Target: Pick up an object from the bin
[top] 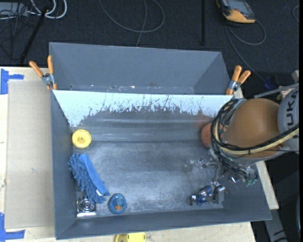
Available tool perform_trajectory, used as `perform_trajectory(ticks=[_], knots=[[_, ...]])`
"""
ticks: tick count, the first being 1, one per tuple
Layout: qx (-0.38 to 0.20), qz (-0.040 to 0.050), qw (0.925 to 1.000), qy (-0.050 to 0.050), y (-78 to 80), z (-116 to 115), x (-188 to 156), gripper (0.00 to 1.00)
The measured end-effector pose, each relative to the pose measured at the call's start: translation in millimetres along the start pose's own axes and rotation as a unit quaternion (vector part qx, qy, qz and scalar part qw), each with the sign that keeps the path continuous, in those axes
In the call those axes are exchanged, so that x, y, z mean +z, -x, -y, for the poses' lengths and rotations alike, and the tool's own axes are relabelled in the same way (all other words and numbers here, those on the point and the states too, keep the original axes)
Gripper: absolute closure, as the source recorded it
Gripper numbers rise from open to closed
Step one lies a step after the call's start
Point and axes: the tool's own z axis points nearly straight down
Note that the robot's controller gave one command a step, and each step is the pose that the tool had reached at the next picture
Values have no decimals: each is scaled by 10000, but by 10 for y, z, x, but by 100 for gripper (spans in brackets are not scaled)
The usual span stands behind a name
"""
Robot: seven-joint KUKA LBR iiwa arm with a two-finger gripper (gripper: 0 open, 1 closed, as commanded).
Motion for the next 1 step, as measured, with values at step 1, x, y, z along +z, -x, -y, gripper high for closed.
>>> perform_trajectory(ticks=[1], knots=[[-840, 16, 9965, -8, -82, 444, 233, 0]])
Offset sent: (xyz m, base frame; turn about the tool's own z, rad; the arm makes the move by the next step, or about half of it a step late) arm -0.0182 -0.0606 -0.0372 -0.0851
